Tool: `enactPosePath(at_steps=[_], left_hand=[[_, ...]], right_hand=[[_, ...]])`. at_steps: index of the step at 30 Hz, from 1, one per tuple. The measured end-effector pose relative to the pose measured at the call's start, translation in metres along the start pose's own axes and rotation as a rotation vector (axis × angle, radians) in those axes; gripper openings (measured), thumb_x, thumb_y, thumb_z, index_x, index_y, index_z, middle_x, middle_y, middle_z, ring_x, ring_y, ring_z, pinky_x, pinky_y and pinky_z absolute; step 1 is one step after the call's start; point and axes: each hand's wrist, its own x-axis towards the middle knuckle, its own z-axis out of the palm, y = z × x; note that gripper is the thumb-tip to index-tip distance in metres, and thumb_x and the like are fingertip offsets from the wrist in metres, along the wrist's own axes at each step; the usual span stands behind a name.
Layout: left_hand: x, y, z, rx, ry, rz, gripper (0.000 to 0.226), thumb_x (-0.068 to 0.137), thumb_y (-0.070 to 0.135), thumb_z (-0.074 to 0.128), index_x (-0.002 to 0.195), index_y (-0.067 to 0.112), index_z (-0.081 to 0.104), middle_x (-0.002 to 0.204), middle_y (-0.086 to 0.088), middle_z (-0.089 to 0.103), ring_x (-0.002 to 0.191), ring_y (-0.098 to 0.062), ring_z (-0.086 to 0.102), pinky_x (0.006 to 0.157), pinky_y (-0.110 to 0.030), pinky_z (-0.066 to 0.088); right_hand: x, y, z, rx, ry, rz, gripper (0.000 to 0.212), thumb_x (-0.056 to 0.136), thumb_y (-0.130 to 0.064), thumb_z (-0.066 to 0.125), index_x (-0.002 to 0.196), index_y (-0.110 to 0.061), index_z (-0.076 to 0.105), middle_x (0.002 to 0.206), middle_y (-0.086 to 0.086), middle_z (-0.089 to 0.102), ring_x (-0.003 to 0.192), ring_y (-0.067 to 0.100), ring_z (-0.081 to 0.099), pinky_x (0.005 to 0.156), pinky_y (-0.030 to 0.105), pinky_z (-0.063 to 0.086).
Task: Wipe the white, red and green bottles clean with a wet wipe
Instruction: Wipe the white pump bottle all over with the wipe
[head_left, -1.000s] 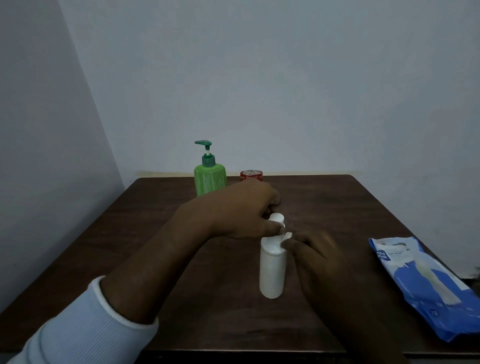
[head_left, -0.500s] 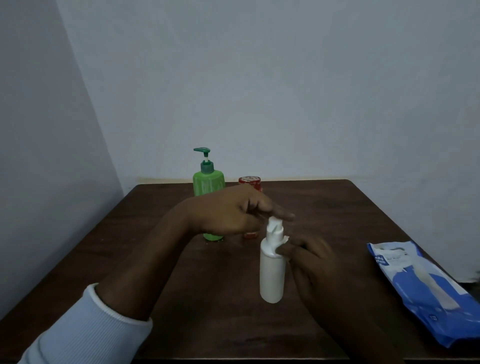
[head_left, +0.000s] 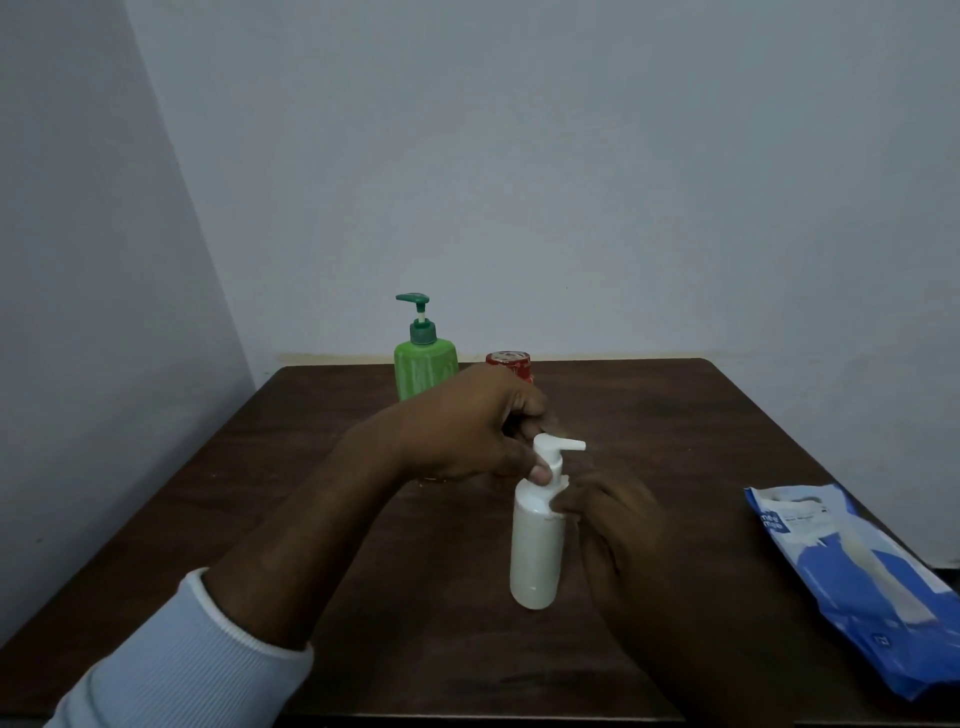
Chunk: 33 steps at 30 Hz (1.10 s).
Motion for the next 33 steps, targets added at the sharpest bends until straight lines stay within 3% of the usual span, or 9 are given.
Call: enactPosePath(at_steps=[3,7,10,12,15,18,21,28,33], left_hand=[[-0.003,0.001,-0.002,-0.010,0.000,-0.011,0.020,0.082,0.020,0.087,0.100,0.018,0.078,0.093,0.005,0.079,0.084,-0.009,0.075,0.082,-0.040,0.062],[-0.004,0.003,0.002,0.011,0.034,-0.009,0.016,0.081,0.025,0.088,0.092,0.022,0.077,0.084,0.005,0.075,0.072,-0.005,0.067,0.067,-0.026,0.054],[-0.001,0.006,0.003,0.025,0.039,-0.006,0.016,0.080,0.026,0.089,0.086,0.027,0.074,0.080,0.004,0.072,0.066,-0.002,0.060,0.060,-0.019,0.046],[0.001,0.006,0.002,0.030,0.031,-0.003,0.017,0.079,0.027,0.089,0.084,0.030,0.073,0.079,0.003,0.072,0.065,-0.003,0.060,0.061,-0.024,0.047],[0.002,0.005,0.002,0.019,0.026,-0.016,0.017,0.077,0.026,0.090,0.083,0.027,0.074,0.079,0.001,0.072,0.068,-0.012,0.065,0.064,-0.034,0.052],[0.001,0.004,0.001,-0.016,0.019,-0.036,0.018,0.076,0.024,0.091,0.086,0.023,0.076,0.081,0.001,0.074,0.070,-0.013,0.069,0.064,-0.033,0.055],[0.000,0.005,0.001,-0.018,0.014,-0.043,0.018,0.076,0.024,0.091,0.082,0.025,0.074,0.075,0.004,0.072,0.064,-0.007,0.065,0.060,-0.024,0.049],[-0.004,0.009,0.004,0.074,0.055,-0.072,0.030,0.076,0.042,0.089,0.082,0.018,0.073,0.074,0.006,0.073,0.062,-0.004,0.063,0.056,-0.020,0.047],[-0.005,0.011,0.008,0.124,0.062,-0.142,0.051,0.073,0.061,0.083,0.075,0.013,0.066,0.065,-0.003,0.064,0.053,-0.005,0.048,0.053,-0.025,0.039]], right_hand=[[0.000,-0.003,0.001,-0.053,-0.057,-0.123,0.027,0.090,-0.017,0.036,0.107,-0.017,0.057,0.106,-0.008,0.054,0.097,0.007,0.049,0.101,0.006,0.027],[-0.002,0.008,0.003,0.020,0.138,-0.119,0.015,0.091,-0.020,0.041,0.103,-0.017,0.050,0.104,-0.002,0.047,0.111,-0.016,0.041,0.103,0.005,0.024],[-0.001,0.018,-0.003,-0.007,0.178,0.023,0.023,0.082,-0.009,0.049,0.100,-0.012,0.063,0.094,-0.006,0.060,0.097,-0.001,0.049,0.094,0.017,0.046],[0.002,0.022,0.002,-0.036,0.121,0.026,0.021,0.080,-0.003,0.053,0.096,-0.010,0.065,0.090,-0.017,0.056,0.098,-0.001,0.052,0.089,0.005,0.041],[-0.001,0.017,0.016,-0.080,0.164,-0.098,0.014,0.088,-0.014,0.044,0.096,-0.009,0.054,0.097,-0.001,0.050,0.089,0.012,0.052,0.082,0.021,0.046],[-0.008,0.005,0.013,-0.021,0.034,-0.189,0.022,0.091,-0.015,0.047,0.102,-0.008,0.065,0.110,-0.002,0.057,0.100,0.008,0.053,0.086,0.026,0.046],[-0.019,0.002,0.010,0.033,-0.018,-0.221,0.028,0.096,-0.019,0.045,0.103,-0.008,0.070,0.112,0.001,0.061,0.107,0.009,0.055,0.093,0.023,0.043],[-0.007,0.000,-0.012,0.026,0.181,-0.002,0.022,0.101,-0.027,0.034,0.104,-0.016,0.053,0.101,-0.005,0.051,0.114,-0.020,0.038,0.100,0.000,0.026],[-0.002,-0.001,-0.009,-0.043,0.101,0.015,0.020,0.080,-0.013,0.044,0.098,-0.011,0.052,0.090,-0.006,0.060,0.089,0.000,0.046,0.071,-0.012,0.027]])
